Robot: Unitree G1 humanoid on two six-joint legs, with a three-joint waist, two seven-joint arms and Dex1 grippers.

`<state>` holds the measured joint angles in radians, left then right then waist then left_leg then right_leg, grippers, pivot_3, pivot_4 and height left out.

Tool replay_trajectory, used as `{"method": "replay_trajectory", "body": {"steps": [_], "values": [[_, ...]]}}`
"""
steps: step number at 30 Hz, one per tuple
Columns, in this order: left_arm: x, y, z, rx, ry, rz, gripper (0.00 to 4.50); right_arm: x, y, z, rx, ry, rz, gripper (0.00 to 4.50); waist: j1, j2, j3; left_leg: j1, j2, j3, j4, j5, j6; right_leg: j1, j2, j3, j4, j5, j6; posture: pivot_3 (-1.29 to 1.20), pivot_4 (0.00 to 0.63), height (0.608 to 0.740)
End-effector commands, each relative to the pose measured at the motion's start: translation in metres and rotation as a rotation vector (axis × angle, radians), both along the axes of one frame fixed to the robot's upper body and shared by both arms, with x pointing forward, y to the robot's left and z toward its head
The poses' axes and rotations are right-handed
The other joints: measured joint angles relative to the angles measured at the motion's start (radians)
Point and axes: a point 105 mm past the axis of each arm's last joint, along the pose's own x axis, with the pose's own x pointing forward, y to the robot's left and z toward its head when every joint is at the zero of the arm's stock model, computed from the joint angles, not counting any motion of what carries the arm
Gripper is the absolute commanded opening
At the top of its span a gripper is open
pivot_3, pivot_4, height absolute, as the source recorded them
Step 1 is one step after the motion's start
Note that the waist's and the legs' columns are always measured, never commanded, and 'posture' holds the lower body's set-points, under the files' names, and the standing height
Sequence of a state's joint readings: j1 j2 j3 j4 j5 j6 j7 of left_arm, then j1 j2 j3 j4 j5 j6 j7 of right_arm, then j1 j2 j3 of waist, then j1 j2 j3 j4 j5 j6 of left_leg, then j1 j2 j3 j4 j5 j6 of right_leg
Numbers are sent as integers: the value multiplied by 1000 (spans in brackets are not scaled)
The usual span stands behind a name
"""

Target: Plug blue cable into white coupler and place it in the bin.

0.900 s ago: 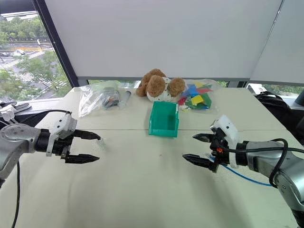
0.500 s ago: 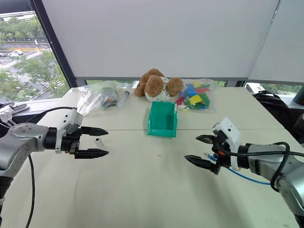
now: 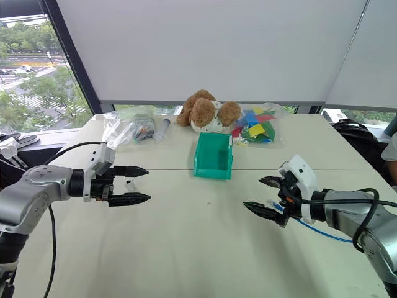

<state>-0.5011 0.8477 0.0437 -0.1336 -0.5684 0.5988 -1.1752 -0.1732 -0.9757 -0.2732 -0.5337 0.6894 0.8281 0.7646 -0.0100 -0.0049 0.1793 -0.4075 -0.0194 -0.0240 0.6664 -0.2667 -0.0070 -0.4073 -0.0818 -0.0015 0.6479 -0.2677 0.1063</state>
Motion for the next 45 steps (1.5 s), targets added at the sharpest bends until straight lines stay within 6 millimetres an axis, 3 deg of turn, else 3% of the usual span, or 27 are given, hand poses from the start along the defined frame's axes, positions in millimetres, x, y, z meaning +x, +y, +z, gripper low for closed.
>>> {"method": "replay_trajectory", "body": {"steps": [1, 6, 12, 22, 29, 32, 37, 41, 45], "values": [[3, 3, 5, -3, -59, 34, 4500, 1, 2, 9, 1, -42, 5, 4486, 0, 0, 0, 0, 0, 0, 0, 0, 0, 0, 0, 0, 0, 0, 0, 0, 150, 740], [29, 42, -7, 99, -132, 211, 4500, 2, 3, 8, 1, -40, 10, 4486, 0, 0, 0, 0, 0, 0, 0, 0, 0, 0, 0, 0, 0, 0, 0, 0, 150, 740], [41, 97, -32, 136, -114, 295, 4500, 3, 7, 5, -1, -40, 26, 4486, 0, 0, 0, 0, 0, 0, 0, 0, 0, 0, 0, 0, 0, 0, 0, 0, 150, 740], [70, 123, -46, 194, -124, 359, 4500, 4, 10, 8, -6, -58, 35, 4486, 18, -1, 0, -1, -1, 1, 0, 0, 0, -1, 0, -1, 0, 0, 0, 0, 150, 740], [81, 106, -66, 205, -58, 329, 4500, -1, 7, 8, -7, -62, 12, 4486, 23, -1, 0, -1, -1, 1, 0, 0, 0, -1, 0, -1, 0, 0, 0, 0, 150, 740], [85, 101, -64, 202, -61, 319, 4500, -2, 3, 10, -8, -65, -11, 4486, 22, -2, 0, -1, -1, 1, 1, 0, 0, -1, 0, -1, 0, 0, 0, 0, 150, 740], [89, 92, -30, 127, -157, 273, 4500, 1, -16, 0, -32, -42, -123, 4486, 21, -2, 0, -1, -1, 0, 1, 0, 0, -1, 0, -1, 1, 0, 0, 0, 150, 740], [79, 47, -10, 46, -203, 46, 4500, 1, -44, -24, -42, 56, -218, 4486, 25, -3, -1, -1, -1, 0, 1, 0, 0, 0, 0, -1, 0, 0, 0, 0, 150, 740], [63, 9, -8, 13, -194, -109, 4500, 6, -79, -45, -62, 105, -313, 4486, 21, -3, -1, -1, -1, 0, 1, 0, 0, 1, 0, 0, 0, 0, 0, 0, 150, 740]]}}
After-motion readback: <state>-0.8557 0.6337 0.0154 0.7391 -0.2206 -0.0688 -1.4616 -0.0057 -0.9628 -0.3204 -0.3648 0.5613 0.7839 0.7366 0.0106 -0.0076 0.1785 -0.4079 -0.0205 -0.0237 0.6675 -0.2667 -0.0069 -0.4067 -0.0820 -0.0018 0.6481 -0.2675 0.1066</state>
